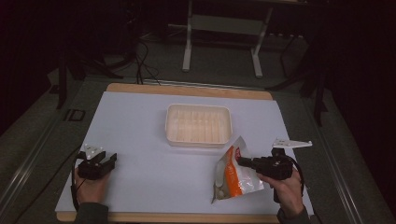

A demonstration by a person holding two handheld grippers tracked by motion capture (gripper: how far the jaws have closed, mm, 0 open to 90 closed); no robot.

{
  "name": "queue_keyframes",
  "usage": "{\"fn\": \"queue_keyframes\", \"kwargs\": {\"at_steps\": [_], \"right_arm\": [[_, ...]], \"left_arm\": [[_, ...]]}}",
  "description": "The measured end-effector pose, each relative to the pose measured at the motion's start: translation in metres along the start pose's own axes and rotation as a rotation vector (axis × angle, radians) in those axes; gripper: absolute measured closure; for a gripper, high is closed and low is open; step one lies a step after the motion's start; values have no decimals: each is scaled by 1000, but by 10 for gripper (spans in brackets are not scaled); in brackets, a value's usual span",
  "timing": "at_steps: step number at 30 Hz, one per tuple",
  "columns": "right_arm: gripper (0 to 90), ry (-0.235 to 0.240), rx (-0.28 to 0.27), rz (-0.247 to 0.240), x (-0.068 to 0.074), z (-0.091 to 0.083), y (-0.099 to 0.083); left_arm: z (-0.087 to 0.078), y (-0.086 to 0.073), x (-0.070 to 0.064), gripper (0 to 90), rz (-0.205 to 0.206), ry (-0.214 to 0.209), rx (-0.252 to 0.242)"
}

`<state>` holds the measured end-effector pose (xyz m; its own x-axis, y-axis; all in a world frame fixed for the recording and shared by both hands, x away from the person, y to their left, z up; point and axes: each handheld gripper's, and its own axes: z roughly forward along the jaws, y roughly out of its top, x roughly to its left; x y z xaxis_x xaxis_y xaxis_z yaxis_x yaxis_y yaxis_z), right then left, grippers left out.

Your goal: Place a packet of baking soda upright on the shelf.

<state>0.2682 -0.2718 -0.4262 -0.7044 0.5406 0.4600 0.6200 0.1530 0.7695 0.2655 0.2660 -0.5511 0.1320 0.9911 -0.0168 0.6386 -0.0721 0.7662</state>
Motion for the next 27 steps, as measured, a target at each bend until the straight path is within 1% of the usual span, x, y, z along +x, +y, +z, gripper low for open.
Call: {"fn": "queue_keyframes", "kwargs": {"at_steps": [7, 15, 27], "right_arm": [[900, -3, -12, -17, 6, -1, 4], [900, -11, -33, -23, 10, -2, 10], [900, -18, -73, -34, 16, -7, 23]], "left_arm": [[0, 0, 0, 538, 0, 1, 0], [0, 0, 0, 538, 0, 0, 1], [0, 0, 0, 538, -2, 2, -2]]}}
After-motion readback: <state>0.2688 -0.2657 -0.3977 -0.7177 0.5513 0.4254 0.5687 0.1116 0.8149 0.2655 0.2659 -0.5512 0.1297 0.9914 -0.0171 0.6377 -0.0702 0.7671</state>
